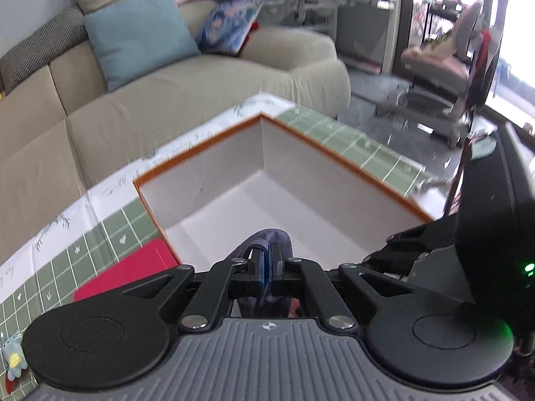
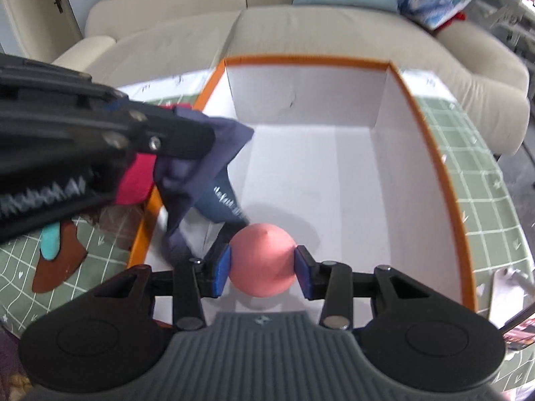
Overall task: Organize soft objects
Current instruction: 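Open the right tool to drop the ball while the left tool releases the navy cloth into the box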
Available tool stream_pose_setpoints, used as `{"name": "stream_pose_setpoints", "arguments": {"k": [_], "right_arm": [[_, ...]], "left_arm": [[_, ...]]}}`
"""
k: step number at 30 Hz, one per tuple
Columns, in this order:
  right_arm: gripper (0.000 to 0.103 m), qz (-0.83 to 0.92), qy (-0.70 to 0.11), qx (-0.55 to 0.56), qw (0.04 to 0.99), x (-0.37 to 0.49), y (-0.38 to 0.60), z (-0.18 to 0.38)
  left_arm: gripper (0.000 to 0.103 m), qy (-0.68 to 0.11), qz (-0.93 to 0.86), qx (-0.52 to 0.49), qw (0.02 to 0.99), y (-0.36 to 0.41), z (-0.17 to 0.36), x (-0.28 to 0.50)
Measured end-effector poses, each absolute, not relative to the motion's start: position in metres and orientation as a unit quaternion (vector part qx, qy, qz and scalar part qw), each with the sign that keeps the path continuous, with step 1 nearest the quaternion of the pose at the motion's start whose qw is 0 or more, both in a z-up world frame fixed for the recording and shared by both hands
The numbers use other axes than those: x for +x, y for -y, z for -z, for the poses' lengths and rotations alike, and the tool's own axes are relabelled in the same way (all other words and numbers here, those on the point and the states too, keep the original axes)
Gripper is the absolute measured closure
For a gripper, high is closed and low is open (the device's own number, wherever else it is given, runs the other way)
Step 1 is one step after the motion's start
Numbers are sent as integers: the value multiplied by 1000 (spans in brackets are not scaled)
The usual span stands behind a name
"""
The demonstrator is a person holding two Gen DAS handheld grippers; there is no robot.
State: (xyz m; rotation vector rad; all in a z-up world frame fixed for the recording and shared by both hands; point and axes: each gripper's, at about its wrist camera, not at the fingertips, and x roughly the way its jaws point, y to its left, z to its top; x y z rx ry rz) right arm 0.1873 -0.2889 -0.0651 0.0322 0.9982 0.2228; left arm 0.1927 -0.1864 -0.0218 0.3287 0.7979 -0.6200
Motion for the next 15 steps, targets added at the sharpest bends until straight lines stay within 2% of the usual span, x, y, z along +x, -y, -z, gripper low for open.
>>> {"name": "stream_pose_setpoints", "arguments": {"k": [8, 10, 12, 13, 15], "right_arm": [[58, -93, -514, 4, 853, 199, 285, 76], [58, -92, -514, 3, 853, 199, 283, 76], [49, -91, -511, 3, 855, 198, 284, 75], [40, -89, -508, 0, 857, 195, 284, 74], [37, -87, -503, -7, 860, 192, 283, 71]], "left_arm": [[95, -391, 284, 180, 857, 195, 34, 194], [89, -391, 282, 179, 857, 193, 33, 192], [74, -386, 282, 179, 860, 192, 31, 191], [71, -381, 280, 180, 863, 191, 29, 189], [63, -372, 272, 177, 870, 187, 25, 185]]}}
